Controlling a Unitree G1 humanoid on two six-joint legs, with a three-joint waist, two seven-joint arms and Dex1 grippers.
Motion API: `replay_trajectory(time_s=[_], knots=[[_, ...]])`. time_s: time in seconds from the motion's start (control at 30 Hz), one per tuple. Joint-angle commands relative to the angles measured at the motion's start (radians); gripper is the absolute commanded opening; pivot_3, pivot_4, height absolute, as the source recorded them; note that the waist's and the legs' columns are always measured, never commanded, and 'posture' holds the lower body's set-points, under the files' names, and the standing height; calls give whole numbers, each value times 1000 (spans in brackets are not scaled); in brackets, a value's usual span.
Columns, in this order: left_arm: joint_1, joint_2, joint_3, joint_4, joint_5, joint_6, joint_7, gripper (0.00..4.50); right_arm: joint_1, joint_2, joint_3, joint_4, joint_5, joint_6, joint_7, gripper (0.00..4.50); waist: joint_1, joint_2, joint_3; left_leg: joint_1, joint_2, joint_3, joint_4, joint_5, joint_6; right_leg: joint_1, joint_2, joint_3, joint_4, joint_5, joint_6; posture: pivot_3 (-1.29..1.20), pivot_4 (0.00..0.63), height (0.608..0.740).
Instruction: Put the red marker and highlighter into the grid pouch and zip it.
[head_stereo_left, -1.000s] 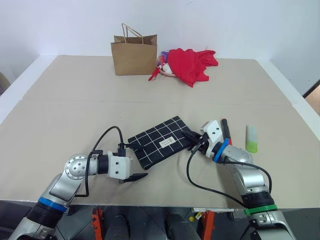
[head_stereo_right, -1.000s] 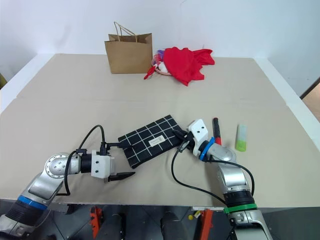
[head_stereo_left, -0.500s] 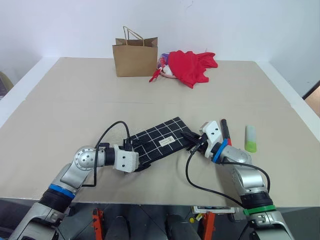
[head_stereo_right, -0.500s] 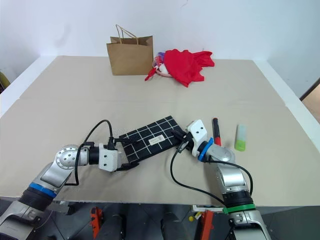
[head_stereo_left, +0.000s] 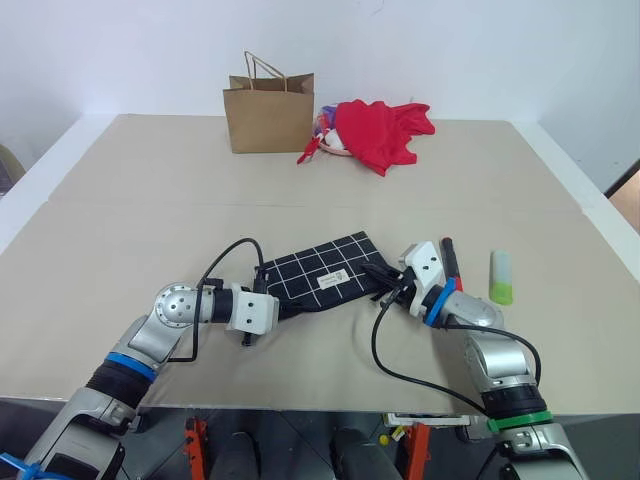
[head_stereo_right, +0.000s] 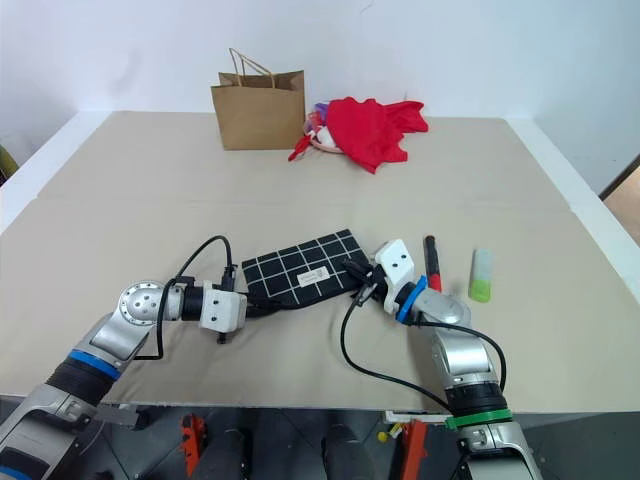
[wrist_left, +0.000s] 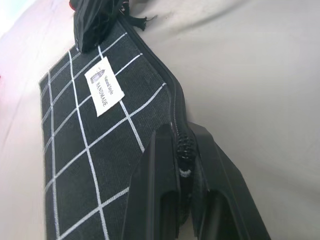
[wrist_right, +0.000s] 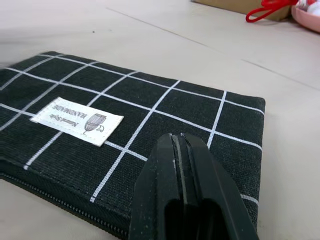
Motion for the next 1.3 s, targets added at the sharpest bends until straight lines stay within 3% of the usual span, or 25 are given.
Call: replay_trajectory(time_s=[0.03, 0.1, 0.17, 0.3, 0.47, 0.83, 0.9, 0.93, 1.0, 1.03, 1.13, 1.2, 1.3], knots=[[2, 1, 83, -41, -162, 105, -48, 0, -6, -9, -87, -121, 79, -7, -8, 673, -1, 0, 0, -1, 0, 0, 0, 0, 0, -1, 0, 0, 0, 0, 0, 0, 150, 740], [-4, -3, 117, -85, -249, 190, -71, 0, 14, -30, -128, -177, 114, -12, 2, 1402, 0, 1, 1, -3, 0, 0, 0, 0, 0, -3, 0, 0, 0, 0, 1, 0, 150, 740], [-9, 0, 144, -129, -316, 272, -94, 0, 53, -52, -169, -229, 153, -21, 25, 2539, 1, 1, 1, -7, 0, -1, 0, 0, 0, -6, 0, -1, 0, -1, 1, 0, 150, 740], [-11, 12, 175, -190, -372, 370, -127, 0, 193, -87, -209, -309, 202, -67, 99, 4291, 6, 1, 1, -9, -1, -6, 0, -1, 0, -6, 0, -5, 0, -3, -1, 0, 150, 740], [2, 14, 185, -230, -375, 411, -147, 0, 287, -94, -204, -320, 181, -138, 123, 4430, -1, 5, 3, -8, -1, -9, 0, -1, 1, -5, 0, -8, 0, -4, -3, 0, 150, 740], [34, -1, 182, -264, -352, 424, -140, 0, 220, -61, -182, -245, 135, -232, 78, 4430, -2, 5, 3, -7, -1, -9, 1, 2, -1, -4, 0, -8, 1, -1, -2, 0, 150, 740], [37, -4, 184, -271, -352, 428, -134, 0, 219, -61, -176, -233, 134, -247, 91, 3836, 0, 5, 3, -7, -1, -9, 1, 2, -1, -4, 0, -8, 1, -1, -2, 0, 150, 740], [39, -4, 185, -276, -352, 430, -132, 0, 220, -62, -172, -229, 131, -253, 97, 3836, 2, 5, 3, -7, -1, -9, 1, 2, -1, -4, 0, -8, 1, -1, -2, 0, 150, 740], [43, -5, 186, -284, -353, 436, -128, 0, 222, -64, -163, -220, 124, -272, 106, 2685, 2, 5, 3, -8, -1, -9, 0, 2, -1, -4, 0, -8, 1, -2, -2, 0, 150, 740], [45, -6, 187, -287, -354, 437, -126, 0, 223, -66, -159, -216, 123, -279, 111, 2526, 2, 5, 3, -8, -1, -9, 0, 2, -1, -4, 0, -8, 1, -2, -2, 0, 150, 740], [50, -7, 189, -296, -353, 441, -121, 0, 225, -66, -149, -210, 126, -293, 123, 1030, 3, 5, 3, -8, -1, -10, -1, 2, -1, -4, 0, -8, 1, -2, -2, 0, 150, 740], [52, -7, 191, -297, -351, 441, -120, 0, 222, -65, -141, -214, 130, -298, 131, 306, 3, 5, 3, -8, -1, -10, -1, 2, -1, -4, 0, -8, 1, -2, -2, 0, 150, 740], [54, -7, 191, -294, -348, 435, -120, 0, 206, -61, -122, -238, 138, -284, 139, 124, 2, 5, 3, -8, -1, -10, 0, 2, -1, -4, 0, -8, 1, -2, -2, 0, 150, 740]])
